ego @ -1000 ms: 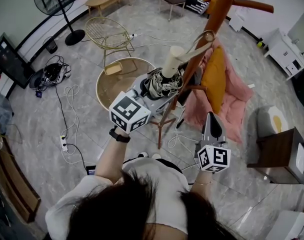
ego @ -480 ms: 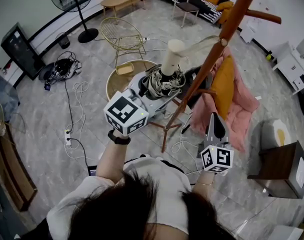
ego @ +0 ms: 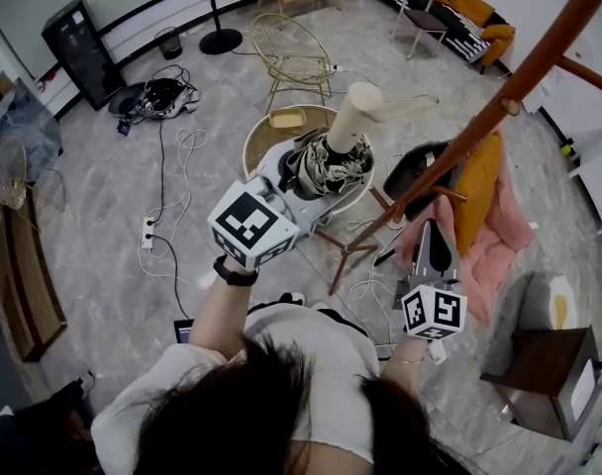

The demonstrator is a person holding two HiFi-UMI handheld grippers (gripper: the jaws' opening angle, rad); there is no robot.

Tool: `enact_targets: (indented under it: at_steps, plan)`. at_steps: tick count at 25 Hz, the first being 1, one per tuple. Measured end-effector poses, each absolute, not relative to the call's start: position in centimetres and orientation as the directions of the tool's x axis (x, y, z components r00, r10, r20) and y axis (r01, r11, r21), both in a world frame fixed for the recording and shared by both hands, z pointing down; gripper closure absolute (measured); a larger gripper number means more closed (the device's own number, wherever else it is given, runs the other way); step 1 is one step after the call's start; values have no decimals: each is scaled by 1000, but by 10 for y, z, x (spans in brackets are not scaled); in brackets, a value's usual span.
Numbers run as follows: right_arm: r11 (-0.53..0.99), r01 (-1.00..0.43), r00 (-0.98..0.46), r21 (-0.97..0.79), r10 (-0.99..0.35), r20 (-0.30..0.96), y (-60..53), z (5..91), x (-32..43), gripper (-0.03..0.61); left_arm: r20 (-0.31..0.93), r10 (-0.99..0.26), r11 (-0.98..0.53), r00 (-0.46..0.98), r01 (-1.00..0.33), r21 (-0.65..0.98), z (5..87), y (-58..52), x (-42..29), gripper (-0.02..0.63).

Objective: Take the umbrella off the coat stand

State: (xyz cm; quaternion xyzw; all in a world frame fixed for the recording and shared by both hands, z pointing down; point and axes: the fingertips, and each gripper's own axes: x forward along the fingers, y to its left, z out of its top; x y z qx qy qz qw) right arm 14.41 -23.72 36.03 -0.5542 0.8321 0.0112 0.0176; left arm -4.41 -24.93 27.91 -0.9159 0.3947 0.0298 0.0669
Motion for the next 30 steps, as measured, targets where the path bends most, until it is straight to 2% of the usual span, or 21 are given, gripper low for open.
enact_targets:
  at_steps: [8, 14, 22, 30]
  plan:
    - [499, -866, -500, 13, -866, -5, -242, 373, 86, 575, -66, -802, -591, 594, -805, -61, 310, -237, -99, 281]
    - [542, -840, -541, 10, -840, 44, -245, 389, 69, 575, -1, -820, -573, 573, -820, -26, 344, -232, -106, 281]
    - [527, -850, -524, 11, -847, 88, -243, 408, 75, 575, 55, -824, -563, 564, -826, 35, 394, -228, -102, 281]
    - [454, -891, -451, 14, -887, 97, -247, 415, 104, 575, 104, -776, -619, 623, -782, 65, 437, -228, -80, 281]
